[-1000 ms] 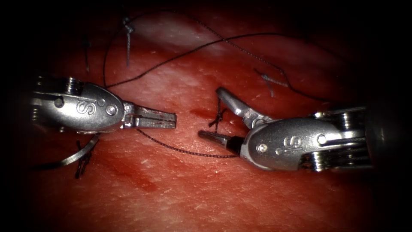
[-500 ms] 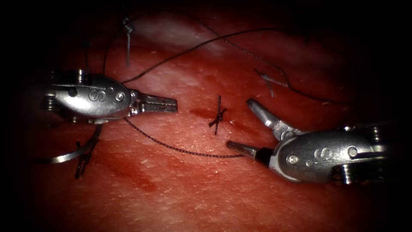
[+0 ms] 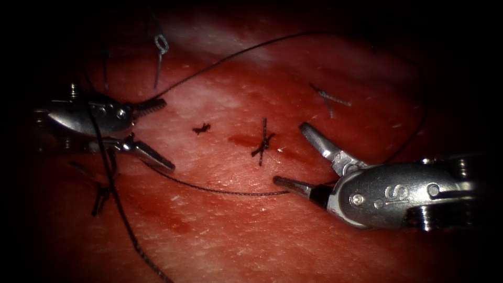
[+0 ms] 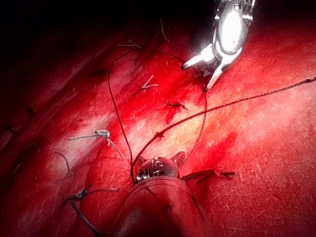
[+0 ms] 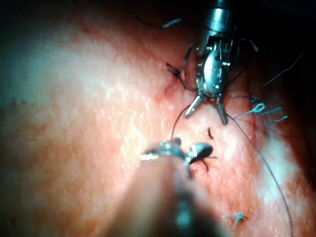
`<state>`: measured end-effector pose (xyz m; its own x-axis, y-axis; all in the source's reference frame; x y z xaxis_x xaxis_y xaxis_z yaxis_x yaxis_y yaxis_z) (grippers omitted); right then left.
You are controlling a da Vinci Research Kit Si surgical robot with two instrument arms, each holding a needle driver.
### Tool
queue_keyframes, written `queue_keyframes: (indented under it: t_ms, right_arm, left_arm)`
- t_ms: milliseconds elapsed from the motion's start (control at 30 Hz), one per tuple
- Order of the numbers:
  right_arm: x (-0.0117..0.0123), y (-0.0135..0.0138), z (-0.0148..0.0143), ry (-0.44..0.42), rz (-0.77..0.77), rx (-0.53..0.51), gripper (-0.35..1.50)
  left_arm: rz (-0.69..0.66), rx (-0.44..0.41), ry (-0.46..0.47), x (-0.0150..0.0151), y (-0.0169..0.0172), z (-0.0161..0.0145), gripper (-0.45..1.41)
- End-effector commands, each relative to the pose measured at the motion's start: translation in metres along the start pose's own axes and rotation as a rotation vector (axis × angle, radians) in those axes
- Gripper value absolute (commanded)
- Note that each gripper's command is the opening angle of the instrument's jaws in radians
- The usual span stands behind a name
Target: Wound Closure
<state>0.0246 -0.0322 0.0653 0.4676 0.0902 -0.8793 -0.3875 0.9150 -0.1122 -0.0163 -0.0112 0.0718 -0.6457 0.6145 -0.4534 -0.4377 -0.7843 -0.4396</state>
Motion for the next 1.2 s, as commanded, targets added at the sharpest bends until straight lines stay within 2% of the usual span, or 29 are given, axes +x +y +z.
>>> queue_keyframes:
  t_ms: [33, 67, 100, 167, 300, 433, 467, 567, 700, 933, 1067, 1200]
  right_arm:
    - [0.0, -0.0004, 0.0005, -0.001, 0.0, 0.003, 1.41]
    - [0.0, -0.0004, 0.0004, -0.003, 0.006, 0.005, 1.41]
    - [0.0, -0.0002, 0.0001, -0.013, 0.035, 0.027, 1.41]
    - [0.0001, 0.0003, -0.0004, -0.036, 0.064, 0.064, 1.41]
    - [0.0003, 0.002, -0.0018, -0.062, 0.112, 0.135, 1.38]
    - [0.0005, 0.0036, -0.0035, -0.059, 0.137, 0.154, 1.38]
    - [0.0005, 0.0039, -0.0039, -0.058, 0.138, 0.158, 1.38]
    - [0.0006, 0.0046, -0.005, -0.053, 0.143, 0.193, 1.38]
    - [0.0005, 0.005, -0.0059, -0.029, 0.145, 0.285, 1.4]
    - [0.0, 0.0057, -0.0055, -0.014, 0.109, 0.375, 1.38]
    - [-0.0003, 0.0057, -0.0061, 0.0, 0.104, 0.397, 1.38]
    - [-0.0005, 0.0054, -0.007, 0.007, 0.099, 0.406, 1.35]
  left_arm:
    - [0.028, 0.004, 0.037, 0.0013, 0.0009, -0.0006, 0.34]
    - [0.039, 0.007, 0.061, 0.002, 0.0013, -0.0013, 0.34]
    - [0.08, -0.001, 0.125, 0.0039, 0.0024, -0.0028, 0.26]
    - [0.087, -0.027, 0.191, 0.0055, 0.0038, -0.004, 0.26]
    - [0.113, -0.065, 0.237, 0.0077, 0.0067, -0.0057, 0.2]
    - [0.178, -0.037, 0.293, 0.0094, 0.0086, -0.0055, 0.24]
    - [0.199, -0.035, 0.33, 0.0098, 0.009, -0.005, 0.31]
    - [0.227, -0.034, 0.402, 0.0099, 0.0097, -0.004, 0.32]
    - [0.24, -0.023, 0.415, 0.0099, 0.0097, -0.0024, 0.36]
    - [0.257, -0.029, 0.424, 0.0093, 0.0093, -0.0009, 0.39]
    - [0.27, -0.063, 0.438, 0.0089, 0.009, -0.0009, 0.31]
    - [0.278, -0.083, 0.446, 0.0088, 0.0082, -0.0006, 0.31]
